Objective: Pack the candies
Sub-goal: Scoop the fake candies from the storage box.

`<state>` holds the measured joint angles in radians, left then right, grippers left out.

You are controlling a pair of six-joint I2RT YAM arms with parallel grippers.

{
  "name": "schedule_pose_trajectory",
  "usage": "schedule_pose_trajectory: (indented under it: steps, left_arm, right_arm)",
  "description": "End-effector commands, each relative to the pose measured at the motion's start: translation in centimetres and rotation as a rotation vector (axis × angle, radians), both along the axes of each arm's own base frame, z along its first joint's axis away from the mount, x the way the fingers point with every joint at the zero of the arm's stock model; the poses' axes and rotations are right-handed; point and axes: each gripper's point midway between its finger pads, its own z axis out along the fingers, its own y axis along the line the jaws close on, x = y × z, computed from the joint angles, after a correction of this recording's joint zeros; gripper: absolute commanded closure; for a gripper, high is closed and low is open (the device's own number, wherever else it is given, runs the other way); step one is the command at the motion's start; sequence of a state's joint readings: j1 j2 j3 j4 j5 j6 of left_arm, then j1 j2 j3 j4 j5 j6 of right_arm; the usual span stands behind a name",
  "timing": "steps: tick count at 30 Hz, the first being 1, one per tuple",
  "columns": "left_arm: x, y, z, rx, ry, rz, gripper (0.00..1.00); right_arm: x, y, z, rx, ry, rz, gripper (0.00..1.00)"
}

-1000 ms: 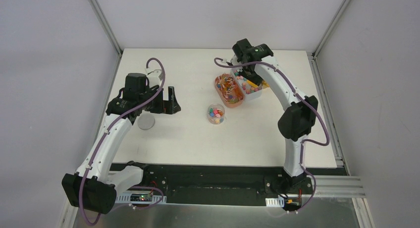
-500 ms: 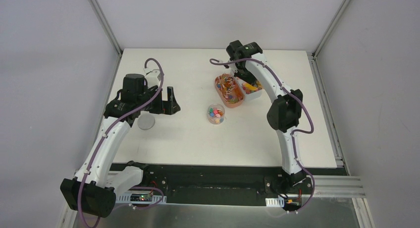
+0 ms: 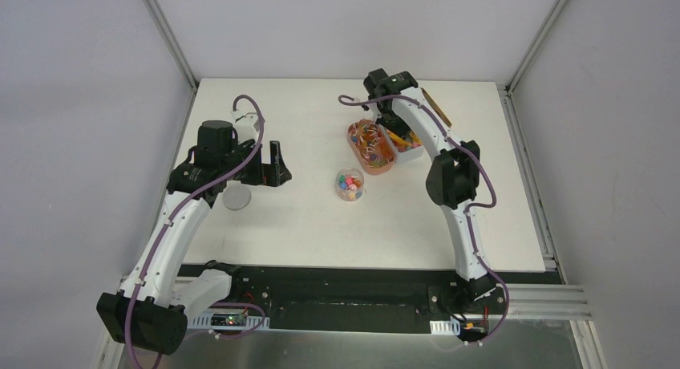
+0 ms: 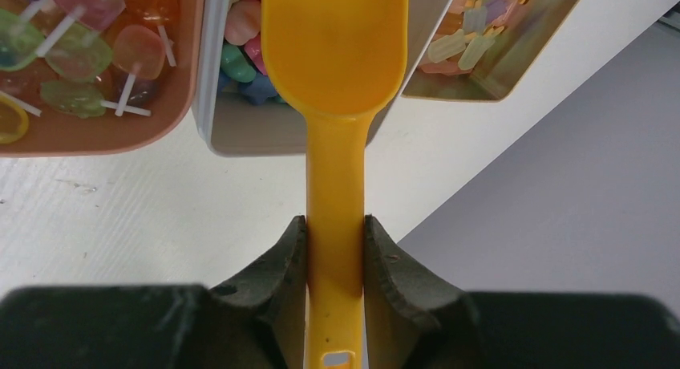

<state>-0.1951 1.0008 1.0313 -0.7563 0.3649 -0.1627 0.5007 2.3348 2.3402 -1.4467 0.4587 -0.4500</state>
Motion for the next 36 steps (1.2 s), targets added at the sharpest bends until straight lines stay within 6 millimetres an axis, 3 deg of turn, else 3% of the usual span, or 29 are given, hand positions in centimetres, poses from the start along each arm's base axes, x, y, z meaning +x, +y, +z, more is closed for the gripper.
schedule_pose_trajectory:
  steps: [1,10,26,36]
  left_arm:
    - [0.4,0.7,0.7,0.027,-0.061,0.012,0.01]
    - [0.5,0.8,0.6,0.033,-0.061,0.021,0.01]
    - [0.5,0.9,0.5,0.037,-0.061,0.026,0.01]
    - [0.5,1.0,0.5,0.038,-0.061,0.029,0.01]
  right_arm:
    - [1.3,0.6,-1.4,0.069,-0.039,-0.047,1.0]
    - [2.6,0.7,-3.1,0.148,-0.092,-0.101,1.0]
    - [4.2,0.6,-3.0,0.29,-0.244,-0.158,1.0]
    - [4.4,0.7,-4.3,0.436,-0.24,-0.199,1.0]
